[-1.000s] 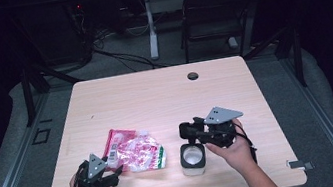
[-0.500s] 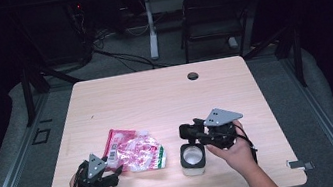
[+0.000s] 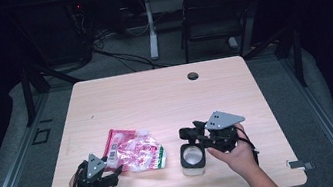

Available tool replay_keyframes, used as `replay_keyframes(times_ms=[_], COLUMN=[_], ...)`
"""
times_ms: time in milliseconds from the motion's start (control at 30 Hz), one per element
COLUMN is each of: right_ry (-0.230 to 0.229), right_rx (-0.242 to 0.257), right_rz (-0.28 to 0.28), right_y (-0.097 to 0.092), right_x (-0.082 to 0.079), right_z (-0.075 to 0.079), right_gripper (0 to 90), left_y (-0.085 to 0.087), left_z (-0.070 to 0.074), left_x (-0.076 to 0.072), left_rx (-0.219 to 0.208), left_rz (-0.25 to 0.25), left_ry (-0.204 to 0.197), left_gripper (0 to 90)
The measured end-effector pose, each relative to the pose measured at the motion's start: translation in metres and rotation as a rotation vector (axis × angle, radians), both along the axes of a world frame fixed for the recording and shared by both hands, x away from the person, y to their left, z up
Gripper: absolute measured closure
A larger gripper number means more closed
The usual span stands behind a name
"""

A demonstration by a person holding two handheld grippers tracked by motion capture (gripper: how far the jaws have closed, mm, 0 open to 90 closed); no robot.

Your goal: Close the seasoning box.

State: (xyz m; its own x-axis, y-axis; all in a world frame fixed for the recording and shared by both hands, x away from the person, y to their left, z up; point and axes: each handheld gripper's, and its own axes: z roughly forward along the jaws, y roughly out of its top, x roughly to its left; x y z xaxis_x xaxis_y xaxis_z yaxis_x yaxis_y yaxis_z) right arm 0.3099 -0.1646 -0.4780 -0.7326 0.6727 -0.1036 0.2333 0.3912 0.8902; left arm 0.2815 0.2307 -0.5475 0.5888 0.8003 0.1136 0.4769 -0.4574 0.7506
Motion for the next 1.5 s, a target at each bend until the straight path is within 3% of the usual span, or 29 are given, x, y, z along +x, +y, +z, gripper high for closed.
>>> replay_keyframes(times_ms=[533, 1100, 1500], right_ry=[-0.007, -0.053, -0.053], right_rx=[-0.016, -0.015, -0.025], right_rz=[0.036, 0.041, 0.042], right_y=[0.001, -0.001, -0.005], right_x=[-0.009, -0.028, -0.036], right_z=[0.001, 0.000, -0.004], right_gripper=[65.0, 62.2, 62.5], left_y=[0.000, -0.001, -0.001], left_z=[0.000, 0.000, 0.000], left_x=[0.000, -0.001, -0.001], left_rx=[0.001, -0.001, -0.001], left_rz=[0.001, -0.001, 0.000], left_ry=[-0.001, -0.001, -0.001], left_gripper=[37.0, 37.0, 37.3])
